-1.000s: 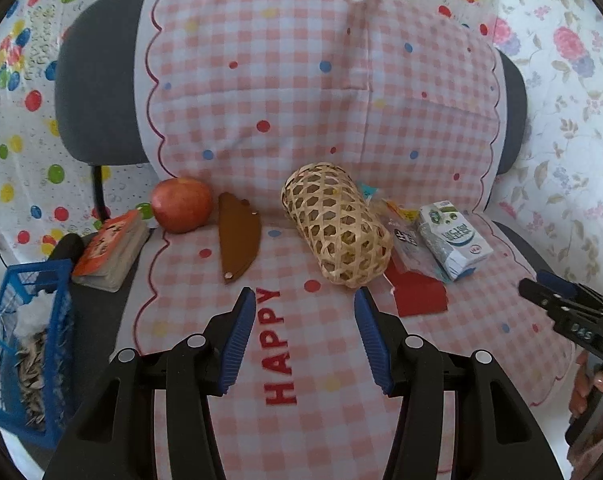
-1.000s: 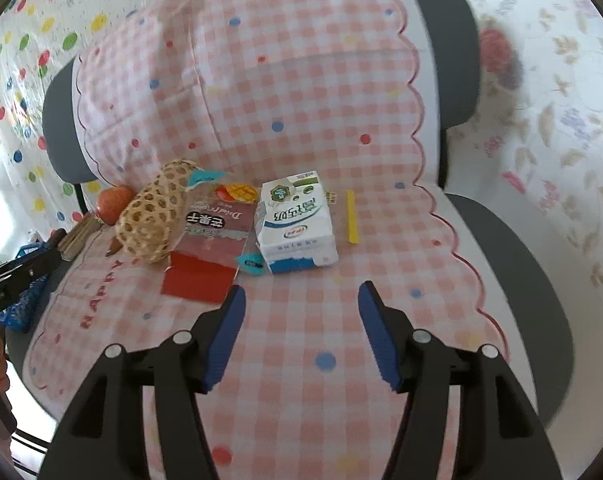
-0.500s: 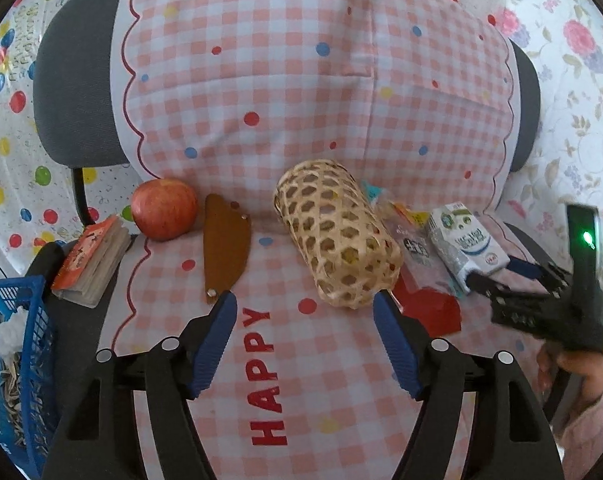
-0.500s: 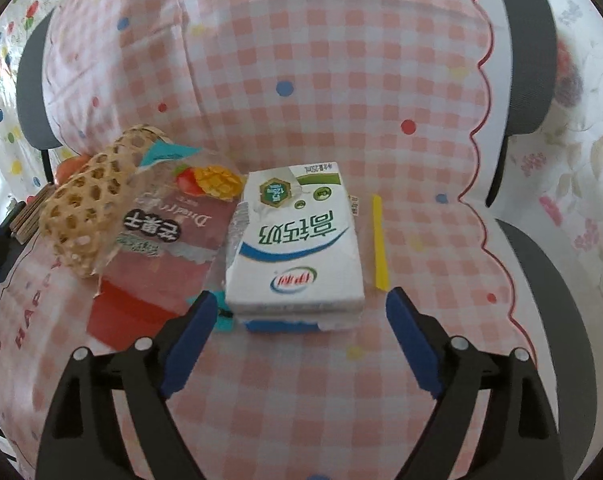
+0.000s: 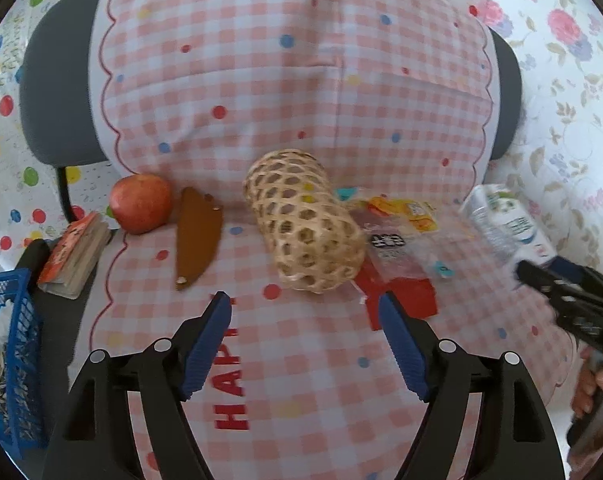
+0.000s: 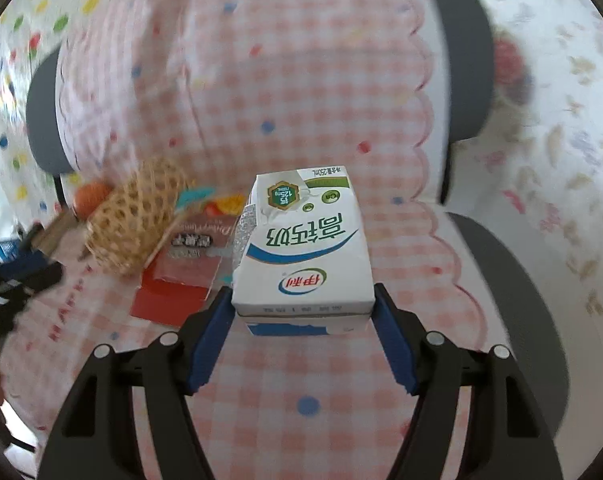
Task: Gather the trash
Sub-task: 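Grasp the milk carton with the right tool while the left tool grasps the bamboo tube, then carry carton and bamboo tube over the bin and open both tools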
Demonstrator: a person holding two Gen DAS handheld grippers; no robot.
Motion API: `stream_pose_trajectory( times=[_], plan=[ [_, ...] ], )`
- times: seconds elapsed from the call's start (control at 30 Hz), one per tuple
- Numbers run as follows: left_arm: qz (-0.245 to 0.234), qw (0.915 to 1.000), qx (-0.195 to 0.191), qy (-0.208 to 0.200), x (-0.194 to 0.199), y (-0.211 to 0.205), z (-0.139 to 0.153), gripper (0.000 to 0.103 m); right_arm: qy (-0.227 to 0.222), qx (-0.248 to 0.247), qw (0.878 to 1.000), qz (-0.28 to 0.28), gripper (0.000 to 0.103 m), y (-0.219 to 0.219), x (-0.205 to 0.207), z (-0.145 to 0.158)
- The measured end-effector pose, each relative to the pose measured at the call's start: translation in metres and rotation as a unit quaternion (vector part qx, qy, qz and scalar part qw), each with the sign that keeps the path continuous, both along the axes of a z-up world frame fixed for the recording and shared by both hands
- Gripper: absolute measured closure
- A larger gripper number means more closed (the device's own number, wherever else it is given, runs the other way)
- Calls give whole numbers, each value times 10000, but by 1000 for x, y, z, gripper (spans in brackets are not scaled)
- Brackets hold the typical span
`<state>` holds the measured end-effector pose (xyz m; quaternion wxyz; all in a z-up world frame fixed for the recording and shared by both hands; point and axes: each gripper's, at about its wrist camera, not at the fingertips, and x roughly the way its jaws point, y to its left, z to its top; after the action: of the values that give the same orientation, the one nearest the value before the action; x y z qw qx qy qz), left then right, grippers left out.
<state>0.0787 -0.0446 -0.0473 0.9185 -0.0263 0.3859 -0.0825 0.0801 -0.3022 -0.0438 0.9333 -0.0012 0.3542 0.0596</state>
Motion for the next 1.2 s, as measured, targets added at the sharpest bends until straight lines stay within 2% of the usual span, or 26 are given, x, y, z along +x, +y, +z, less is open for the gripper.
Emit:
stream_pose_trajectory(
  times=[0.03, 0.1, 0.23, 0.4, 0.57, 0.63, 0.73, 0.8, 0.83, 1.0, 1.2],
  plan=[
    [-7, 10000, 6, -1, 1, -3, 0, 26, -61, 55, 9999, -58, 35, -5, -9, 5],
    [13, 10000, -42, -11, 7, -7, -1, 18, -144, 163, 9997, -123, 35, -14, -21, 11],
    [241, 9995, -213, -64, 23, -14, -2, 16, -259, 360, 9987, -257, 35, -27, -39, 17],
    [560, 9983, 152, -19, 44, -28, -12, 16, -308, 349, 9982, -372, 35, -30, -50, 15],
    [869, 9960, 184, 61, 58, -33, -23, 16, -222, 476, 9978, -404, 35, -35, -52, 10],
    [899, 9956, 271, -36, 58, -38, -23, 16, -211, 491, 9978, -401, 35, -35, -53, 9],
    [922, 9946, 471, -66, 60, -41, -24, 21, -195, 523, 9977, -390, 35, -34, -53, 8],
    [846, 9953, 461, -24, 63, -39, -25, 33, -200, 518, 9977, -383, 35, -34, -55, 8],
    [782, 9958, 477, 4, 64, -38, -27, 33, -192, 516, 9978, -383, 35, -34, -56, 8],
    [631, 9972, 368, -178, 46, -25, -15, 35, -209, 562, 9976, -348, 35, -32, -63, 11],
    [384, 9974, -185, -589, -12, 12, 34, 36, -413, 616, 9970, -198, 35, -23, -78, 24]
  ],
)
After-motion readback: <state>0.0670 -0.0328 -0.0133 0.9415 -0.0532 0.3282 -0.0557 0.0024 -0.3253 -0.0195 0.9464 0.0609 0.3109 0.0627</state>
